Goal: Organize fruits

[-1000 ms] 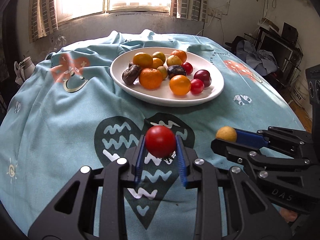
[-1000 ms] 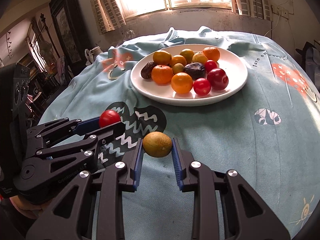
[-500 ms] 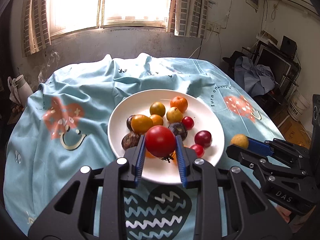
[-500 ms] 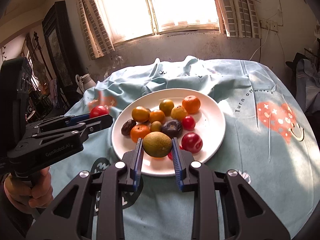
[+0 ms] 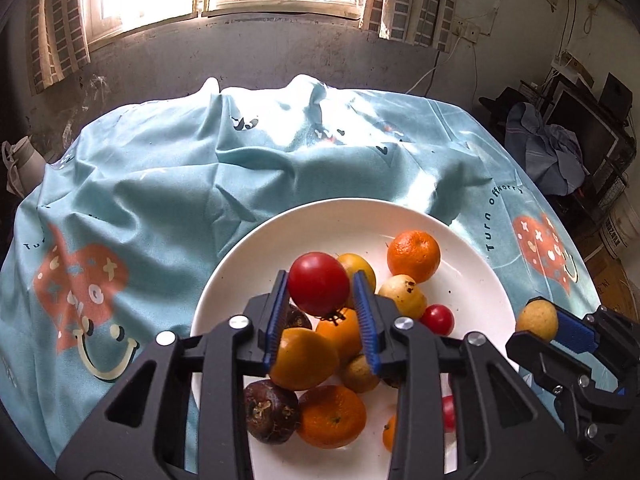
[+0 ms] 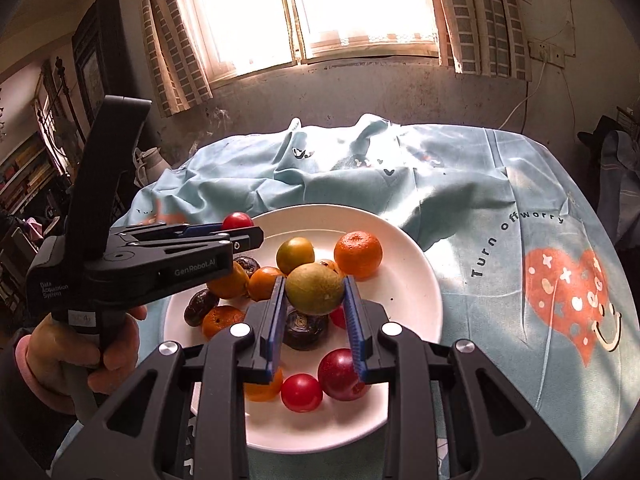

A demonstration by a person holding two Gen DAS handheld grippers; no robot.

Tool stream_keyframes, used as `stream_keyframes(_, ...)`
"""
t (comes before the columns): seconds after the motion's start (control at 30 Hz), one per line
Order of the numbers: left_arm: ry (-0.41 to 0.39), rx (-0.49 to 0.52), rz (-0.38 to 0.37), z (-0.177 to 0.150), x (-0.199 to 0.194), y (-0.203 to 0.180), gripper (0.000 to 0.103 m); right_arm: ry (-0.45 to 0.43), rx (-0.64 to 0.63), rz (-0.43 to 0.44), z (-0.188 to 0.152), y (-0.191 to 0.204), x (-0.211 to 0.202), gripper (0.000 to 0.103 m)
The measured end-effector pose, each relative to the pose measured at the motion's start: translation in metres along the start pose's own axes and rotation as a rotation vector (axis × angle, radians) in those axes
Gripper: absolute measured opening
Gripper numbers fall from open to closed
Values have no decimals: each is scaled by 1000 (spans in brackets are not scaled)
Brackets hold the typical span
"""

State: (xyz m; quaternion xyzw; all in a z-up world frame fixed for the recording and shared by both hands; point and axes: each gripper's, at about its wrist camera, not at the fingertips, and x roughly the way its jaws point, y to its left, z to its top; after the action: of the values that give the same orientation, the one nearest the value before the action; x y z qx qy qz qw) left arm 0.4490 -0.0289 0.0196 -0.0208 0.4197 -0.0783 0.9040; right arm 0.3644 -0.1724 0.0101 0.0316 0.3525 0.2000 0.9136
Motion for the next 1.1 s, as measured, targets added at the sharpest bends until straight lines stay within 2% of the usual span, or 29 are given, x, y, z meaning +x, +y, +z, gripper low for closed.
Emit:
stream_keyframes(0.03, -28, 1, 24, 0, -5, 1, 70, 2, -1, 1, 0, 0, 2, 28)
stream_keyframes(0.07, -63, 3, 55, 0, -11, 1, 78, 2, -2, 1, 0, 0, 3, 28)
stream_keyframes(0.23, -126, 33, 98, 1, -39, -1, 91, 7, -12, 1, 5, 3, 12, 28)
stream_keyframes(0.3, -147, 39, 122, 0, -48, 0, 92, 14, -21, 4, 6, 5, 18, 28)
stream_keyframes(0.47, -163, 51, 129, 0, -59, 3, 93, 41, -26, 18, 9, 9, 36, 29)
stream_keyframes(0.63, -167, 40, 132, -2, -64, 9, 94, 42, -39, 20, 10, 14, 38, 34)
stream_keyframes(0.67, -165, 34, 130, -2, -65, 11, 94, 42, -40, 23, 10, 14, 36, 36)
stream_keyframes(0.7, -165, 30, 128, -3, -66, 11, 94, 38, -41, 24, 10, 15, 33, 45)
stream_keyframes(0.77, -168, 25, 130, -4, -70, 11, 94, 29, -52, 23, 10, 16, 26, 45)
stream_keyframes(0.8, -169, 24, 129, -5, -73, 11, 94, 32, -56, 21, 10, 17, 22, 53)
stream_keyframes(0.83, -169, 26, 128, -7, -76, 10, 94, 31, -57, 17, 9, 19, 17, 71)
stream_keyframes(0.87, -171, 28, 126, -8, -80, 10, 94, 28, -62, 20, 7, 20, 10, 79)
stream_keyframes(0.9, -174, 31, 124, -11, -85, 9, 94, 22, -68, 25, 5, 21, 3, 97)
stream_keyframes(0.93, -178, 34, 123, -15, -90, 8, 94, 7, -75, 22, 2, 23, -7, 102)
stream_keyframes(1.1, -197, 30, 103, -43, -122, 3, 100, -16, -108, 2, -19, 32, -51, 102)
